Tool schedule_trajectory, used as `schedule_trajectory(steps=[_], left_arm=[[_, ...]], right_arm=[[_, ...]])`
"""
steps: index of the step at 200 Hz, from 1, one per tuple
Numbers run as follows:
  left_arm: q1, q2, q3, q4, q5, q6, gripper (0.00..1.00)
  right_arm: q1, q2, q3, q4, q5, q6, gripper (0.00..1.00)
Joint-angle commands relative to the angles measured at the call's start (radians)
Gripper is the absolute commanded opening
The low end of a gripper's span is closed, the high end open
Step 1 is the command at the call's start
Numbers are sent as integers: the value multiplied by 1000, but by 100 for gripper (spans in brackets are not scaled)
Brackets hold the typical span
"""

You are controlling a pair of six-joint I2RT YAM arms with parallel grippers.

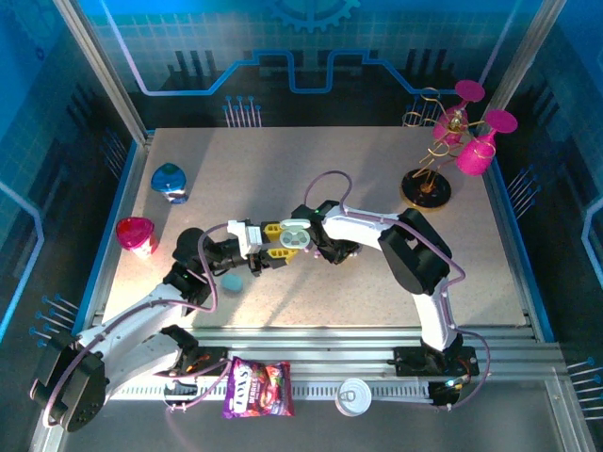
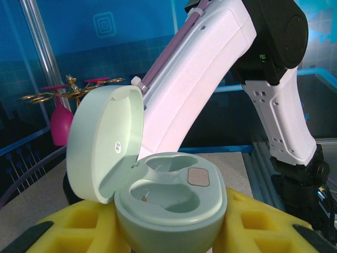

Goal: Insert the wireless bluetooth earbuds into the charging case

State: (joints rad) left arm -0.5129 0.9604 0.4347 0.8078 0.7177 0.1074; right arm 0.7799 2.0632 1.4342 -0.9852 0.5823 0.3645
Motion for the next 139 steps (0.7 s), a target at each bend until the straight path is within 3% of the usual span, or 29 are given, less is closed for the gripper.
schedule_trajectory(steps=[1, 91, 139], left_arm=[[4, -3, -6, 4, -8, 16, 19], [4, -3, -3, 7, -8, 12, 20], [4, -3, -4, 7, -8, 11, 20]], right_arm=[[9, 25, -11, -7, -11, -1, 23], [-2, 42, -28, 9, 1, -15, 23], [-8, 23, -32, 16, 3, -21, 16]])
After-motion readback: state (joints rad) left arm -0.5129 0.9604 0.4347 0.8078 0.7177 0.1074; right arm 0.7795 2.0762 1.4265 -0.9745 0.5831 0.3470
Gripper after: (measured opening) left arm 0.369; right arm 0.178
